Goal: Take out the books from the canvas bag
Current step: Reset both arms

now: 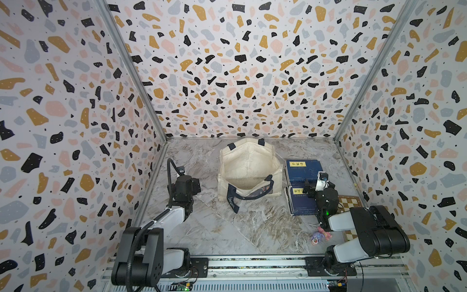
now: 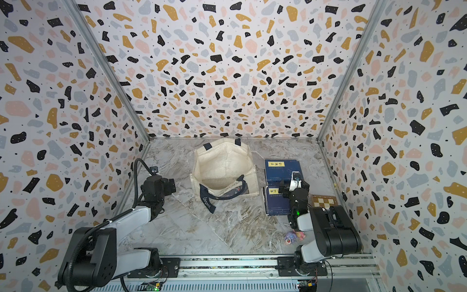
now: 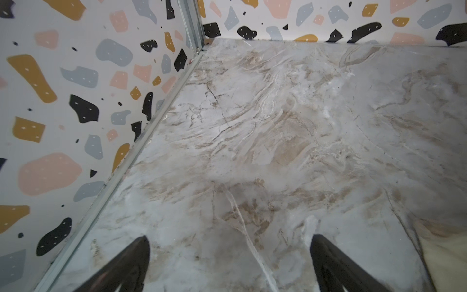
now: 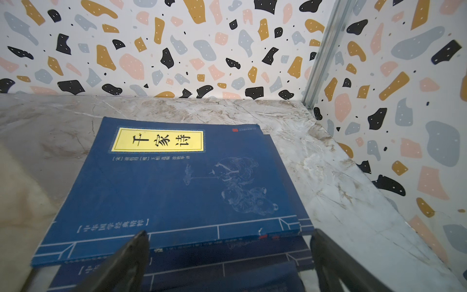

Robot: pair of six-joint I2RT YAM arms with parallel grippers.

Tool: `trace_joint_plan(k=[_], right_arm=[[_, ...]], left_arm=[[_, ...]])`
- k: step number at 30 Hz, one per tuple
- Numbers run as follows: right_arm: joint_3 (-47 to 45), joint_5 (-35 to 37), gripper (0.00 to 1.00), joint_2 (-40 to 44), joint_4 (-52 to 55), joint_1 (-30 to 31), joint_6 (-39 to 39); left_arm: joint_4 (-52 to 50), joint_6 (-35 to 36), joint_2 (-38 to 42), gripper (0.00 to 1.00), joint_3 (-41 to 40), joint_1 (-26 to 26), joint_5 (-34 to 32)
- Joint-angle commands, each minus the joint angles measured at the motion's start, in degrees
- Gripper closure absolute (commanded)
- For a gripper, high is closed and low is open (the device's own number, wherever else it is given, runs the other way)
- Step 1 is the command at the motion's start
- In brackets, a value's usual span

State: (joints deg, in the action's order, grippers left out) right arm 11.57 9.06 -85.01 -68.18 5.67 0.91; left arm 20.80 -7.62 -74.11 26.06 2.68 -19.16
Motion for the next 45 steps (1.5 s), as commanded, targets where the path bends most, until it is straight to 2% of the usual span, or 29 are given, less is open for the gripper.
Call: trace_joint_plan(k=[1,5,12,14,16,20,45], right_arm=[[0.46,-1.22,0.01,0.66,-1.37,-0.35,-0.36],[0.42,-1.22,0.01,0.65,-1.41,-0.32,-0.3],[0.47,-1.5,0.01,0.64,-1.33,-0.56,-0.12],[0.47,-1.44,0.01,0.64,-1.39,-0.52,-0.18],[0.46,-1.49,0.01,0.67,-1.26,-0.49,-0.14],[0.46,-1.43,0.01,0.67,-1.3,-0.59,-0.17],[0.53,-0.92,0.01,0.56,-1.25,-0.19,-0.34]], left_arm=[[7.3,2.1,-1.94,0.01,0.09,-0.13,7.51],[10.33,4.91,-4.18,0.01,-0.47,-0.13,13.74],[10.88,5.76,-4.42,0.01,-0.82,-0.13,15.88],[14.96,5.86,-3.71,0.01,-3.5,-0.13,16.64],[24.22,6.77,-5.42,0.01,-7.87,0.0,18.4],[23.34,7.26,-6.12,0.01,-7.09,1.06,16.04],[23.71,7.36,-5.61,0.01,-7.54,1.01,16.65]])
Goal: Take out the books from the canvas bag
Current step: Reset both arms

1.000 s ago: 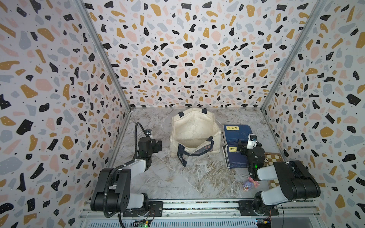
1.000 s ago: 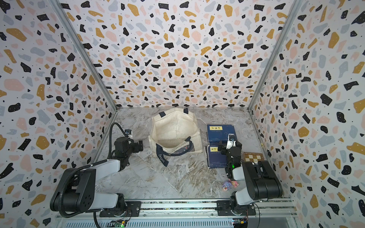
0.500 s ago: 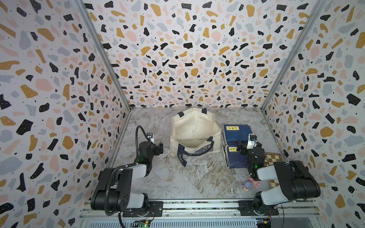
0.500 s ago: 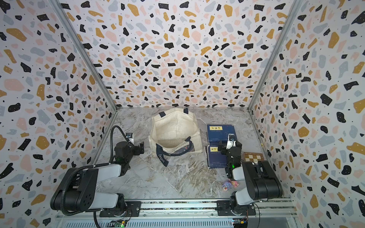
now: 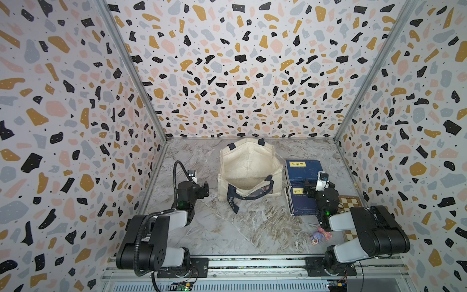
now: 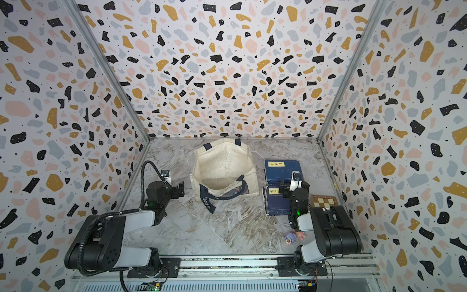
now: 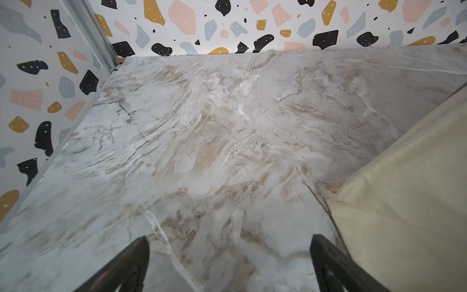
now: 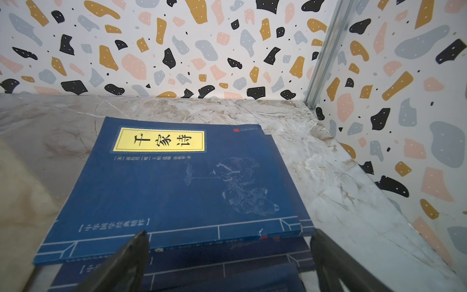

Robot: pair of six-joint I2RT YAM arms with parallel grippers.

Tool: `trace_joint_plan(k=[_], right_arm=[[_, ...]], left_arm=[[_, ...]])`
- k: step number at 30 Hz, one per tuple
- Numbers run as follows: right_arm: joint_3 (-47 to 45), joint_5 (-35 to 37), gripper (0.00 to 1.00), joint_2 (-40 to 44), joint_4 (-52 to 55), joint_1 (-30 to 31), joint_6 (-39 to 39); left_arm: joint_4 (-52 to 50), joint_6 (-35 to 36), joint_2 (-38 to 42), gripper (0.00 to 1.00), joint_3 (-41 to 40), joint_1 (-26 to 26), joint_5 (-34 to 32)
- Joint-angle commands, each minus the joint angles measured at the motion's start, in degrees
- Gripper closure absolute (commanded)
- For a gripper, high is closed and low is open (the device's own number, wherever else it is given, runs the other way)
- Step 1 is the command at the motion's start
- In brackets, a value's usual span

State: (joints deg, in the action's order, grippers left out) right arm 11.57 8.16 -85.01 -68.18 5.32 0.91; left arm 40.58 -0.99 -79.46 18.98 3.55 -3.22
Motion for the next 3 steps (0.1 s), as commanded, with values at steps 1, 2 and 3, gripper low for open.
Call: trace_joint_plan(k=[1,2,3], right_arm=[[0.54,-0.01,0.01,0.68,-1.32,0.21,-0.33],[0.55,-0.01,0.01,0.6,-1.3,0.21,-0.33],[0.53,-0.06,0.01,0.63,-1.28,0.2,-0.34]], left_arm=[[3.69,0.66,-0.22,0.01,-0.37,0.06,0.87],[3.86,0.66,-0.11,0.01,-0.46,0.05,0.82],[3.96,0.44,0.18,0.01,-0.69,0.05,0.5]])
